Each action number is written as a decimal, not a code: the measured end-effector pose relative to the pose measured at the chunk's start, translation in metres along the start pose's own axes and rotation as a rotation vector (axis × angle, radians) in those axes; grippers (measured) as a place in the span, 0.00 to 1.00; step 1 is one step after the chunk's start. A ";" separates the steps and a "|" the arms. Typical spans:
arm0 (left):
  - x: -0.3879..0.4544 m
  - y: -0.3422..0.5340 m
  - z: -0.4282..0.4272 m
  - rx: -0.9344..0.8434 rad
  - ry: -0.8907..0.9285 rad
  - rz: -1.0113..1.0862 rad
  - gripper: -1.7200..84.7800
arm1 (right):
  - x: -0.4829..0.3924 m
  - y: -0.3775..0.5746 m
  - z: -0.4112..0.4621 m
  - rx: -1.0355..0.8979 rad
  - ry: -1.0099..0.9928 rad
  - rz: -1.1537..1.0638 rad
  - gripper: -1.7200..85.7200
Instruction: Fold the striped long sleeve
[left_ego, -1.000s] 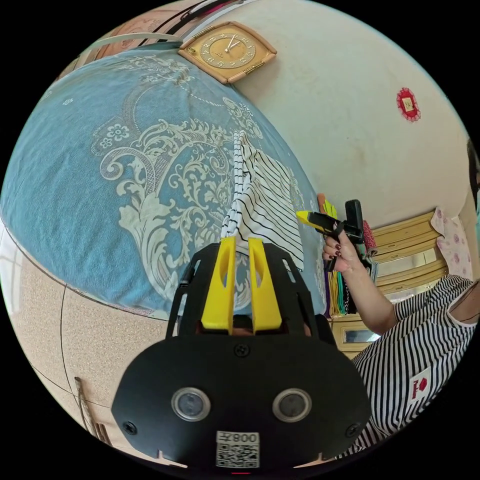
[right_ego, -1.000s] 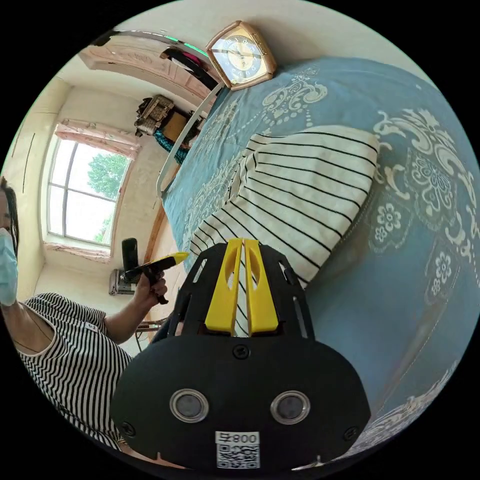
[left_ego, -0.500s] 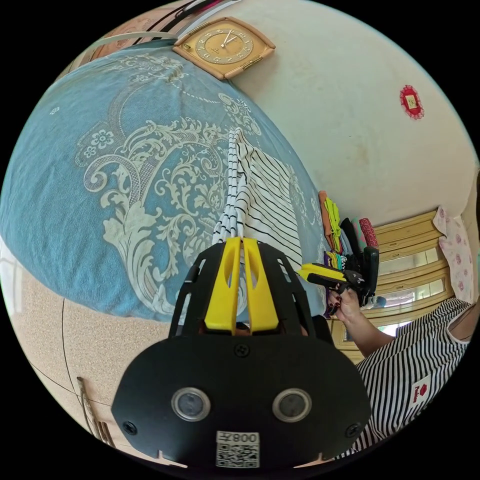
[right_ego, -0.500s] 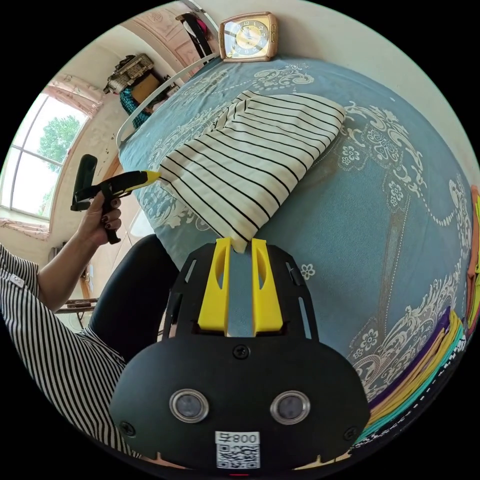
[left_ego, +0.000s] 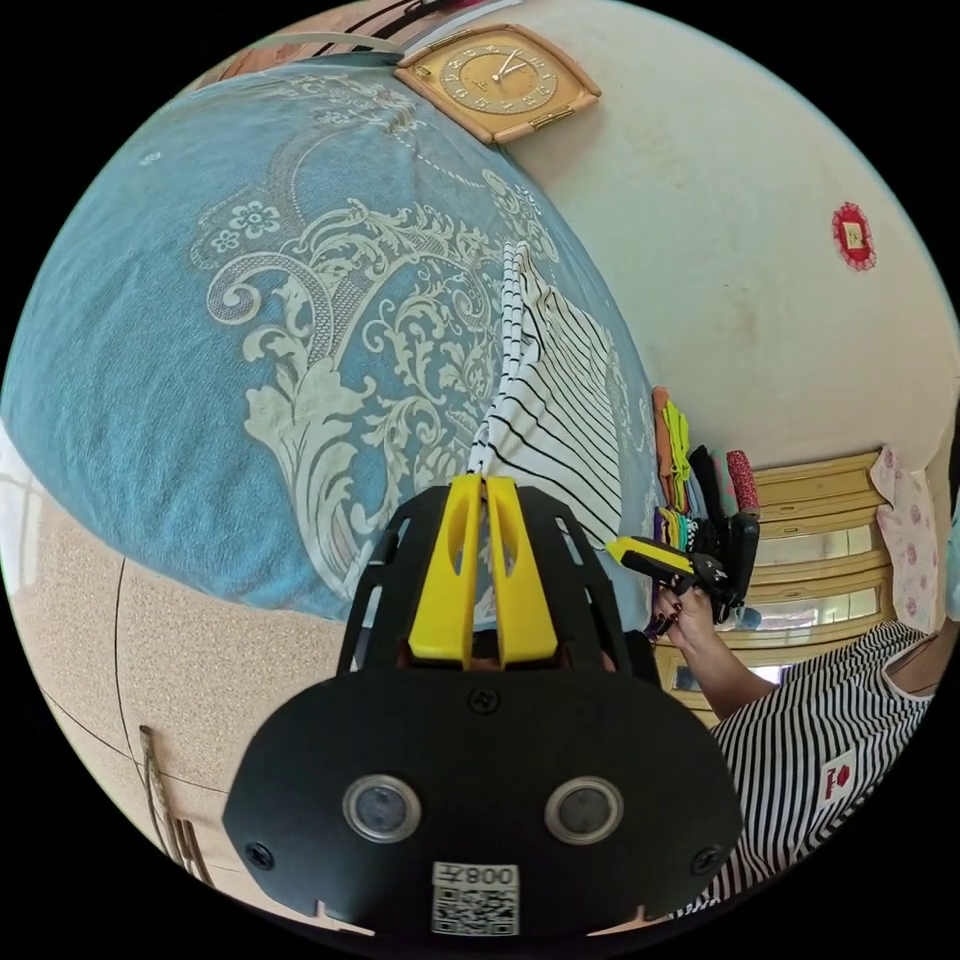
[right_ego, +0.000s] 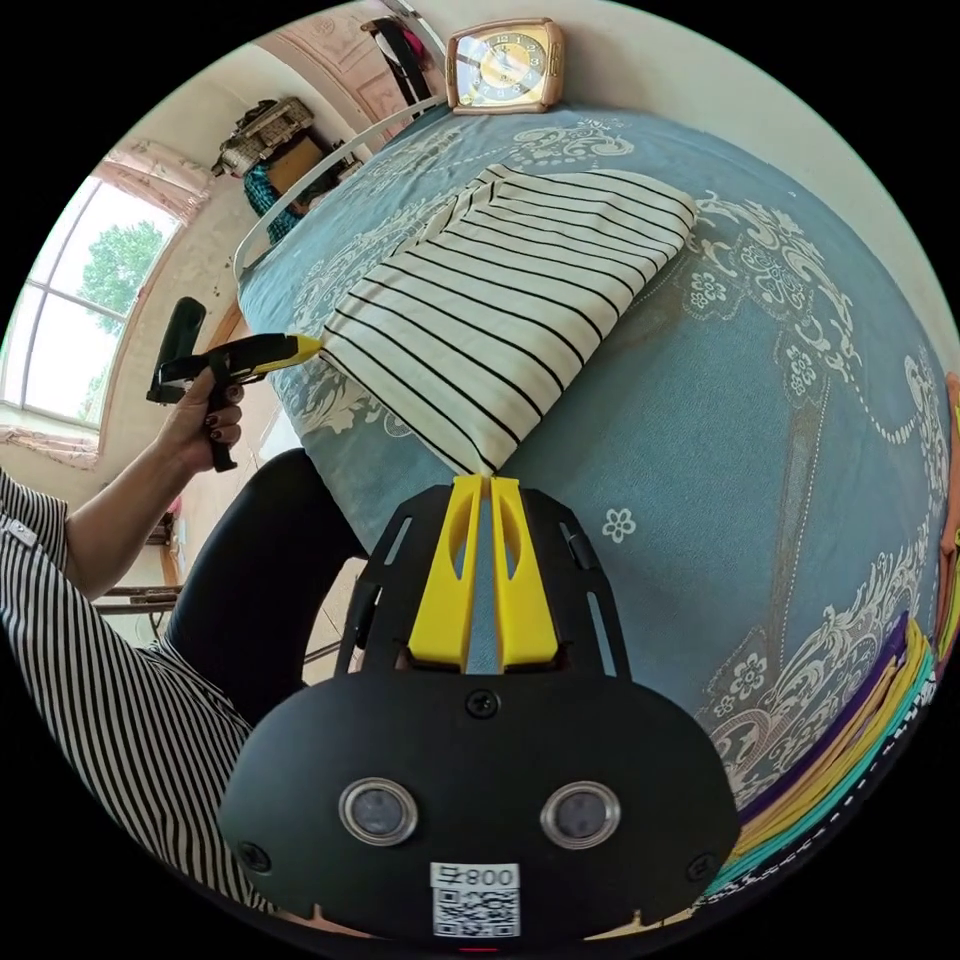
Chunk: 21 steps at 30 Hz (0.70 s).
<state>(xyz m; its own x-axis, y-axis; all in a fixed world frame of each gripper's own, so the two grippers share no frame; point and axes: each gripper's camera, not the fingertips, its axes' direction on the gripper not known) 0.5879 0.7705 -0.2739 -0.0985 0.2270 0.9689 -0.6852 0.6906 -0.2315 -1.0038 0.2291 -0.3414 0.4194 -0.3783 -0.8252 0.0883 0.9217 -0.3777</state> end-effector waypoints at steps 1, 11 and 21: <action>0.003 0.001 0.000 -0.001 -0.013 0.004 0.03 | 0.003 0.008 0.008 0.007 -0.024 0.011 0.03; 0.112 0.003 0.080 -0.234 0.112 0.281 0.08 | 0.057 0.092 0.077 0.034 -0.364 0.251 0.03; 0.113 0.000 0.186 -0.297 0.430 0.005 0.05 | 0.087 0.140 0.163 0.120 -0.695 0.393 0.09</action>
<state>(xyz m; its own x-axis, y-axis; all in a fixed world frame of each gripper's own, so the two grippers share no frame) 0.4423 0.6685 -0.1485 0.2465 0.4495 0.8586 -0.4450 0.8395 -0.3117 -0.8080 0.3388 -0.3977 0.9023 0.0793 -0.4237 -0.1032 0.9941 -0.0338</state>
